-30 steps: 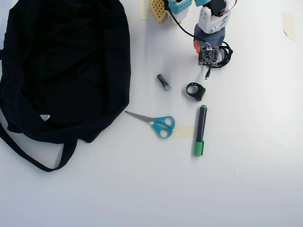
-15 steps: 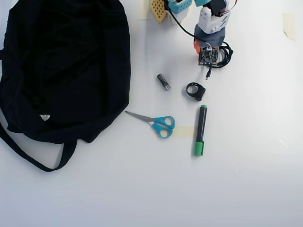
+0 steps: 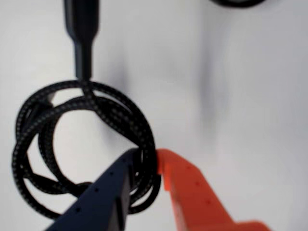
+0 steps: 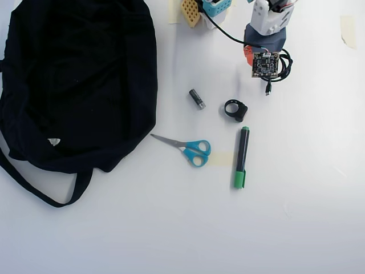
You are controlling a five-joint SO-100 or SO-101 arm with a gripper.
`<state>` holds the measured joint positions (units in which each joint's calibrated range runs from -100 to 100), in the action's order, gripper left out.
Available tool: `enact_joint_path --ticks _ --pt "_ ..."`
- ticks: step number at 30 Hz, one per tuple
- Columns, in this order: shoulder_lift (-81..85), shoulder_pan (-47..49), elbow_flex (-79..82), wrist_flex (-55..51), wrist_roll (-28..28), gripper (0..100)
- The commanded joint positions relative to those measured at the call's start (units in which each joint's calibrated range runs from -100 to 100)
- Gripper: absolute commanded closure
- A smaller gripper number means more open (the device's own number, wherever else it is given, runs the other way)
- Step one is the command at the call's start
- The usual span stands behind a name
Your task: Put the cable into the black bag
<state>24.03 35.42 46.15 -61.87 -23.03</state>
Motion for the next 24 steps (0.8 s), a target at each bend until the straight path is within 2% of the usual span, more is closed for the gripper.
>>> enact_joint_path --ticks 1,13,20,24 --pt "1.3 -0.1 -8.6 -5.3 0.4 98" --pt "1.3 -6.1 -24.9 -11.3 8.0 98" --pt "1.3 -10.9 -26.6 -11.3 19.2 98" --pt "1.3 -14.2 -29.0 -11.3 20.4 98"
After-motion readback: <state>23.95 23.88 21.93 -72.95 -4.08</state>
